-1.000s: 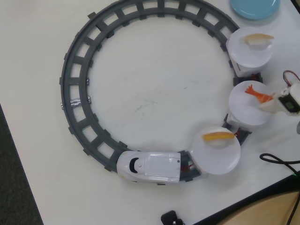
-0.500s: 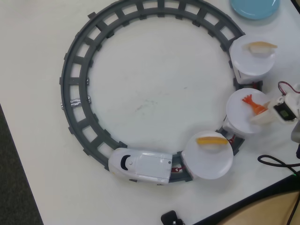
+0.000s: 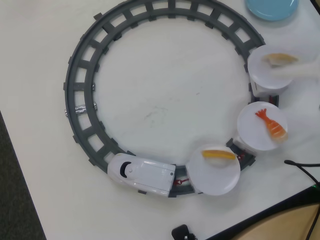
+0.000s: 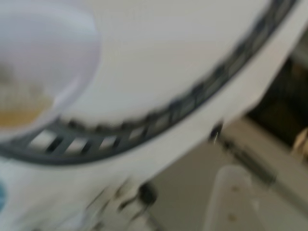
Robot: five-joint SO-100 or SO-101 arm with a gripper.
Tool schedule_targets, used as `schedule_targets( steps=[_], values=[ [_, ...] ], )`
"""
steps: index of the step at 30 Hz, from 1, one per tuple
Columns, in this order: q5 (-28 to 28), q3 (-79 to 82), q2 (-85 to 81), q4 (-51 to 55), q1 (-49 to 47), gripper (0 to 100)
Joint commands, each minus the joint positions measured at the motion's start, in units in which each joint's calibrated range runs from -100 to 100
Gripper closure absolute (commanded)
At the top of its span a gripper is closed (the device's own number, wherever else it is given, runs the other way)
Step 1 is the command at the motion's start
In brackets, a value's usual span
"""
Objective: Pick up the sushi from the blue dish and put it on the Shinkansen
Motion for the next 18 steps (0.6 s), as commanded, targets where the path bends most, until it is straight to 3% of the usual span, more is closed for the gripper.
schedule_targets(
  steps=[1, 8, 14, 18],
  values=[
    [-7.2, -1.1, -8.5, -0.7, 16.5, 71],
    [-14.3, 19.1, -13.5, -12.3, 45.9, 71],
    [-13.9, 40.4, -14.3, -25.0, 54.7, 71],
    [-13.8, 46.5, -14.4, -26.1, 57.8, 71]
  ],
)
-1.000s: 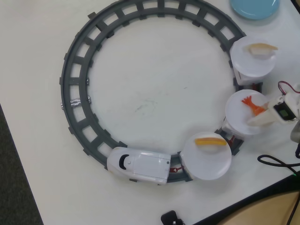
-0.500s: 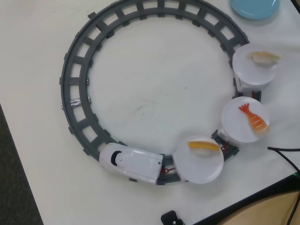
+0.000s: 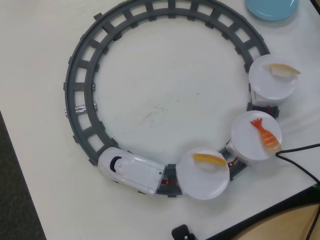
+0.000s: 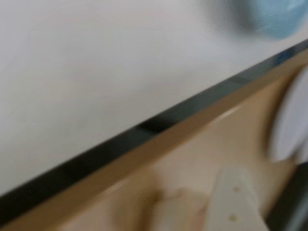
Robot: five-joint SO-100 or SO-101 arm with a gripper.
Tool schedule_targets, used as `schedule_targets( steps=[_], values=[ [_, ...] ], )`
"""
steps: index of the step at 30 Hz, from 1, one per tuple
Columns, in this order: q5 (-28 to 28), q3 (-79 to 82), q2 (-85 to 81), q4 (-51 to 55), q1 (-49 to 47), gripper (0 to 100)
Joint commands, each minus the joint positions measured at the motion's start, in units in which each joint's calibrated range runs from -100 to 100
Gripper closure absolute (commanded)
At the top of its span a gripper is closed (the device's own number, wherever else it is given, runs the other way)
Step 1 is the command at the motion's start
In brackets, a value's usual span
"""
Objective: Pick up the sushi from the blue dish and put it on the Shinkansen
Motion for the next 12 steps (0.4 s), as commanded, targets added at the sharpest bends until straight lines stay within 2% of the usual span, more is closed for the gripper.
schedule_targets(
  steps=[1, 12],
  values=[
    [0.3, 5.7, -1.3, -2.7, 3.1, 71],
    [0.3, 10.8, -1.4, -2.9, 3.8, 71]
  ],
)
